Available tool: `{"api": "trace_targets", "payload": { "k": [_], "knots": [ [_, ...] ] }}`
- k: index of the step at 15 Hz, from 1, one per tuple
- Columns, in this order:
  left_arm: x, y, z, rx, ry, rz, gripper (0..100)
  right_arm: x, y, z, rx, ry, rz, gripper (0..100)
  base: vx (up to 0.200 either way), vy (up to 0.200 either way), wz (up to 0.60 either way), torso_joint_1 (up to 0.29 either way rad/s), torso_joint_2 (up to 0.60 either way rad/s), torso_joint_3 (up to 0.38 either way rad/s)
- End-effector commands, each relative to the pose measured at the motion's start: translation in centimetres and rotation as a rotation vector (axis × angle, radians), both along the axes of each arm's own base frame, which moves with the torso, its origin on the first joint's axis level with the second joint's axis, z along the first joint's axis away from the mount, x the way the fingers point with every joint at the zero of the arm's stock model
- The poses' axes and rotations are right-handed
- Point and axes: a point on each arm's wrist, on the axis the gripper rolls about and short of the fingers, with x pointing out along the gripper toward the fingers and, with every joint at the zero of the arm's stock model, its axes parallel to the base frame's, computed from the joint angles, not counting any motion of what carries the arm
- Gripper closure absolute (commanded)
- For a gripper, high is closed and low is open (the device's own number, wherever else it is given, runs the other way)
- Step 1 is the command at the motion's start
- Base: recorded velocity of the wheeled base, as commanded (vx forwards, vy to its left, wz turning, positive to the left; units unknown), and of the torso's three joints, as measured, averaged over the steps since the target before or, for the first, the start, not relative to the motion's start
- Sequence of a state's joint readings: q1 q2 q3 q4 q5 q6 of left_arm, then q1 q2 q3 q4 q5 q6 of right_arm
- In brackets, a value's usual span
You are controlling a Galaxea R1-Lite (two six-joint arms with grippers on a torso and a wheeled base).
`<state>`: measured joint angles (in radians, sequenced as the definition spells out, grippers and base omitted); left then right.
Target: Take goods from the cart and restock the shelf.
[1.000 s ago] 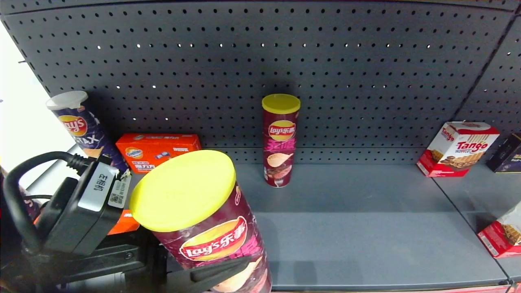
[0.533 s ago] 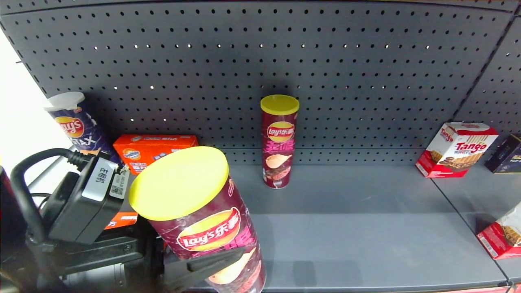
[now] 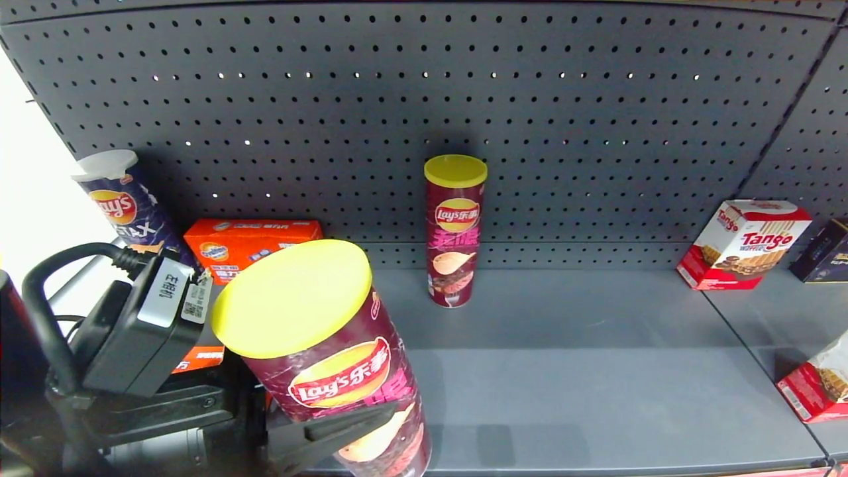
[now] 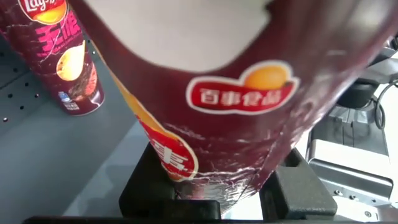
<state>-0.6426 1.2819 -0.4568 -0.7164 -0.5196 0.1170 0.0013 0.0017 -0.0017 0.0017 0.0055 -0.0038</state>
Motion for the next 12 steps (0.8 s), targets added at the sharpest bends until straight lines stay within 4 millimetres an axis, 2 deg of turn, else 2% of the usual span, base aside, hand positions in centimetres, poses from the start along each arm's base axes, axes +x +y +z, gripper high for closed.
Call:
{"api": "trace_targets", "payload": {
  "k": [1, 4, 6, 7, 9, 12],
  "knots": [
    [0.0, 0.0, -0.2, 0.006, 0.001, 0.004, 100, 0.0, 0.0, 0.0, -0.001, 0.0, 0.001, 0, 0.0, 0.0, 0.0, 0.0, 0.0, 0.0],
    [0.2, 0.1, -1.0, 0.032, 0.028, 0.046, 100, 0.1, 0.0, 0.0, -0.002, 0.02, 0.005, 0, 0.0, 0.0, 0.0, 0.0, 0.0, 0.0],
    [1.0, 0.3, -0.9, 0.026, 0.023, 0.075, 100, -0.1, 0.1, 1.2, -0.028, -0.009, 0.039, 0, 0.0, 0.0, 0.0, 0.0, 0.0, 0.0],
    [1.3, 0.2, -0.6, 0.019, 0.017, 0.076, 100, -0.6, 0.3, 6.2, -0.044, -0.06, 0.13, 0, 0.0, 0.0, 0.0, 0.0, 0.0, 0.0],
    [1.9, 0.3, -0.7, 0.016, 0.031, 0.05, 100, -0.2, 0.3, 9.6, -0.047, -0.071, 0.21, 0, 0.0, 0.0, 0.0, 0.0, 0.0, 0.0],
    [2.1, 0.4, -0.7, 0.018, 0.036, 0.049, 100, 2.3, 0.7, 13.3, -0.124, -0.027, 0.392, 0, 0.0, 0.0, 0.0, 0.0, 0.0, 0.0]
  ]
}}
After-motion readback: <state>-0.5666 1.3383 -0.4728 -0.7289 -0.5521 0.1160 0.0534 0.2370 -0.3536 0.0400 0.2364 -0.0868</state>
